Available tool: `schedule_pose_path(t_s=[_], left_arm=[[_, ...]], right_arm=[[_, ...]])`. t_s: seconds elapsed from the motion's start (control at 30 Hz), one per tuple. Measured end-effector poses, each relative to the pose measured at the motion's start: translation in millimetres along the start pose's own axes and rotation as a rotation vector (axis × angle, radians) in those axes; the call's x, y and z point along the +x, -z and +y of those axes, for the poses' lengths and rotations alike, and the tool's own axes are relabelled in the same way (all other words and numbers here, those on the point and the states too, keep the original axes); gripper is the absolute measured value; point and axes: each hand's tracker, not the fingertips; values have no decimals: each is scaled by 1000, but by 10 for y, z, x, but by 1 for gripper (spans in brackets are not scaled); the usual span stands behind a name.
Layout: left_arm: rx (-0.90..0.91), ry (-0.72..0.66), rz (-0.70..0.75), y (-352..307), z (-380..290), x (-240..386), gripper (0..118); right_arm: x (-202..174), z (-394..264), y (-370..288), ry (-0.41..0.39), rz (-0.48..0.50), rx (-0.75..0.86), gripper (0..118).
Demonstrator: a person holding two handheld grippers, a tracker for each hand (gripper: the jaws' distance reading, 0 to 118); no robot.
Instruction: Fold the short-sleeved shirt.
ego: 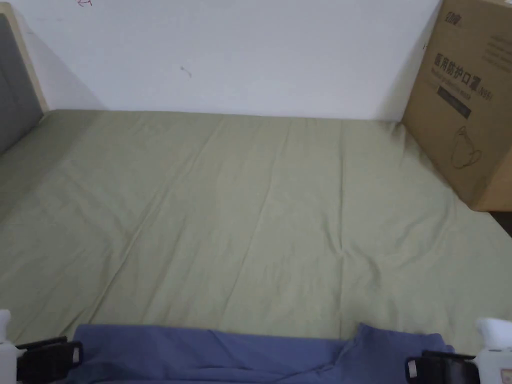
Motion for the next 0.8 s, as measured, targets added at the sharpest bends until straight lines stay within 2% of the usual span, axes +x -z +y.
schedule_pose_path(t_s=[0.03,0.07,0.1,0.13,0.17,0.2,0.27,0.33,0.47,0.5,0.53,0.6,0.63,0.73,0.8], left_arm=[[15,-37,-28,-73,-18,-66,89],[32,-84,-61,-208,-72,-28,82],[26,-117,-92,-272,-123,-96,55],[26,-139,-115,-311,-175,-159,25],[46,-164,-137,-353,-255,-230,0],[57,-192,-158,-376,-328,-248,0],[74,-290,-165,-373,-478,-395,0],[79,-374,-200,-421,-595,-492,0],[100,-419,-238,-465,-731,-610,0],[95,-419,-239,-439,-732,-635,11],[86,-429,-245,-401,-735,-668,37],[34,-478,-266,-250,-710,-697,107],[13,-505,-279,-164,-716,-711,115],[5,-604,-385,117,-756,-747,115],[-65,-672,-387,331,-775,-763,115]], right_arm=[[-77,11,-74,1,33,36,95],[-168,33,-120,12,85,46,69],[-259,28,-135,23,117,57,33],[-348,7,-133,29,121,87,15],[-434,-2,-95,15,116,111,8],[-543,-34,-63,-11,109,128,0],[-733,-121,7,-37,89,163,0],[-946,-215,76,-27,111,170,0],[-1207,-343,170,-1,192,168,0],[-1256,-358,193,-9,201,162,0],[-1299,-369,216,-17,205,155,0],[-1367,-382,275,-26,205,137,0],[-1392,-388,296,-30,213,125,0],[-1486,-397,310,-38,225,102,0],[-1516,-403,330,-48,222,90,0]])
